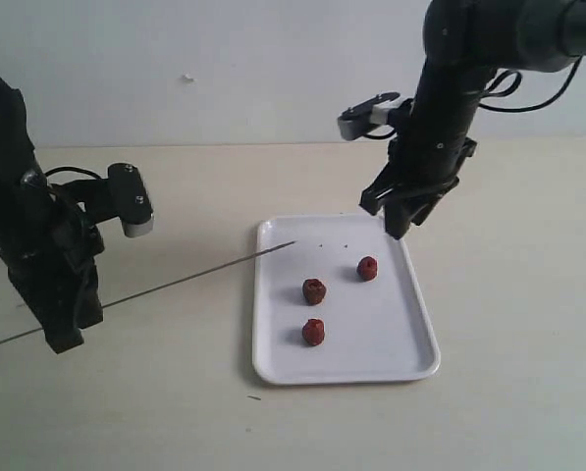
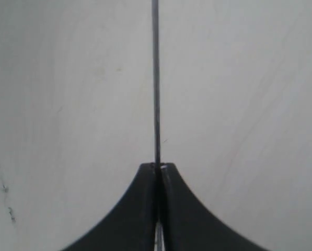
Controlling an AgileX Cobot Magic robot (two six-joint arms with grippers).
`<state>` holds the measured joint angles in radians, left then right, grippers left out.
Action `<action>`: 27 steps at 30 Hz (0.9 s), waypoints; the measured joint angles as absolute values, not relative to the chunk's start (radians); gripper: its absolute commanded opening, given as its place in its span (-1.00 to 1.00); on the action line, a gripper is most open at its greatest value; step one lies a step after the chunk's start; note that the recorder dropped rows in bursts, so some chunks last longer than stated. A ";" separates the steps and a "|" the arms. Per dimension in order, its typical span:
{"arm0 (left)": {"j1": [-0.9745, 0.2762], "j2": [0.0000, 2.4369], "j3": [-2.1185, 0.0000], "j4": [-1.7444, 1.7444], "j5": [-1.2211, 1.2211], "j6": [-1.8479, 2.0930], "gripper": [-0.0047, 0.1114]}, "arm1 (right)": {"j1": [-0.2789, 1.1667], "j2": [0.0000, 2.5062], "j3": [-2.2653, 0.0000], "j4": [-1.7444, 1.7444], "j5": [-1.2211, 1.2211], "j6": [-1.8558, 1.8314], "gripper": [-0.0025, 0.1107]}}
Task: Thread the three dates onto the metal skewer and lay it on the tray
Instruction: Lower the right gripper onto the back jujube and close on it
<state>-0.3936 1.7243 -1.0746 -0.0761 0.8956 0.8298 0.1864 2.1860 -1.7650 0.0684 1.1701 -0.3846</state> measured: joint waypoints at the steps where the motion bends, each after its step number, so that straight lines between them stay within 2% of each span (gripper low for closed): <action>1: -0.389 1.724 -1.075 -0.075 0.900 0.830 -0.92 | 0.196 2.196 -1.770 0.070 1.172 -0.385 0.02; 9: -0.373 1.724 -1.075 -0.070 0.909 0.830 -0.92 | 0.264 2.242 -1.780 0.079 1.138 -0.385 0.07; 27: -0.371 1.724 -1.075 -0.070 0.911 0.830 -0.92 | 0.267 2.291 -1.780 0.073 1.082 -0.389 0.07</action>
<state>-0.3710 1.7243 -1.0746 -0.0699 0.9110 0.8298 0.2674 2.2906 -1.7796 0.0730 1.0820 -0.3887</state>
